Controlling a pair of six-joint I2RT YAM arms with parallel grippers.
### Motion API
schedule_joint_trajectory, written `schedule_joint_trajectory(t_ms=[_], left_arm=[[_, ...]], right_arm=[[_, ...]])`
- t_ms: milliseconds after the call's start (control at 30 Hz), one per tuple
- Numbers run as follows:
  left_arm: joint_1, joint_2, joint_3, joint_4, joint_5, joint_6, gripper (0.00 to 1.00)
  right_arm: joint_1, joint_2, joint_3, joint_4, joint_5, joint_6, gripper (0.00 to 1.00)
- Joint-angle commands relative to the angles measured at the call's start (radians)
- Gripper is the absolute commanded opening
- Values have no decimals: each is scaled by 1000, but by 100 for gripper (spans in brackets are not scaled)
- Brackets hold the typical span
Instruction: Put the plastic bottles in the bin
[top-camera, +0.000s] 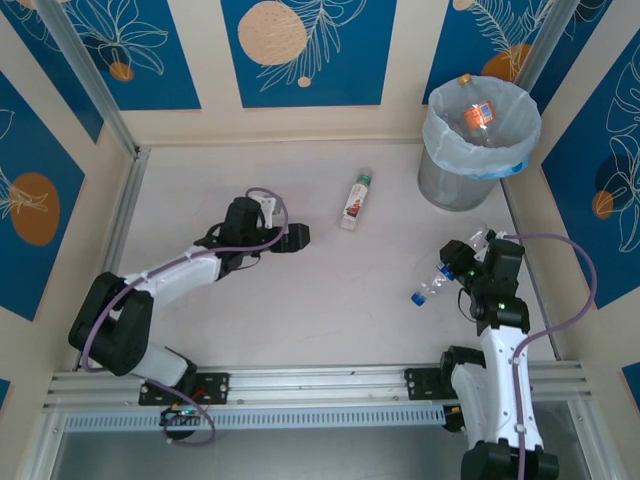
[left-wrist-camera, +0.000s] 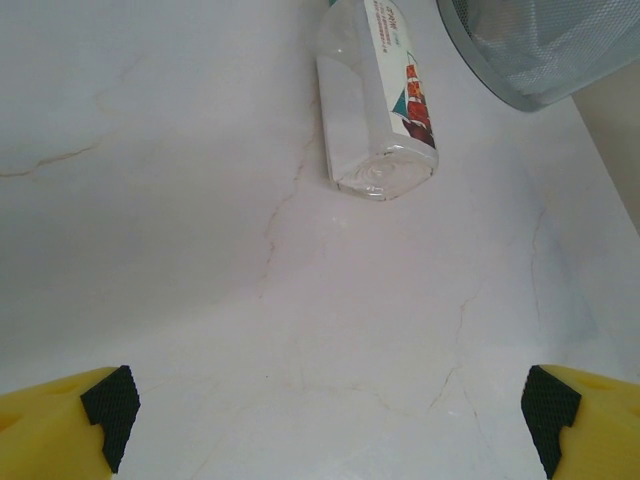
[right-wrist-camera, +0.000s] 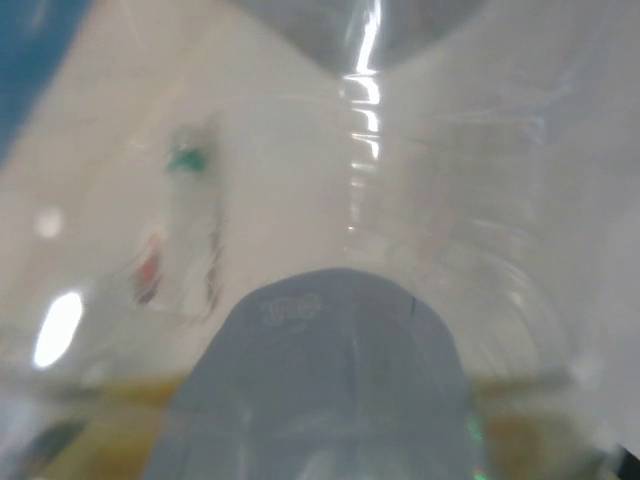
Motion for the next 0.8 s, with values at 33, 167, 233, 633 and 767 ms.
schedule_joint_trajectory(t_ms=[33,167,233,633,767], left_arm=[[-16,15,34,7,2,-4,99],[-17,28,43,44,12,-33,99],[-18,29,45,70,17,-52,99],[-18,34,60,186,-35,-143,99],[-20,26,51,187,-44,-154,99]], right_arm=[[53,-42,49,56,-84,-44,36],[109,-71,55,151,-52,-20,35],[131,-65,55,209,-50,0,35],[212,178,152,628,49,123,34],[212,277,235,653,69,80,34]])
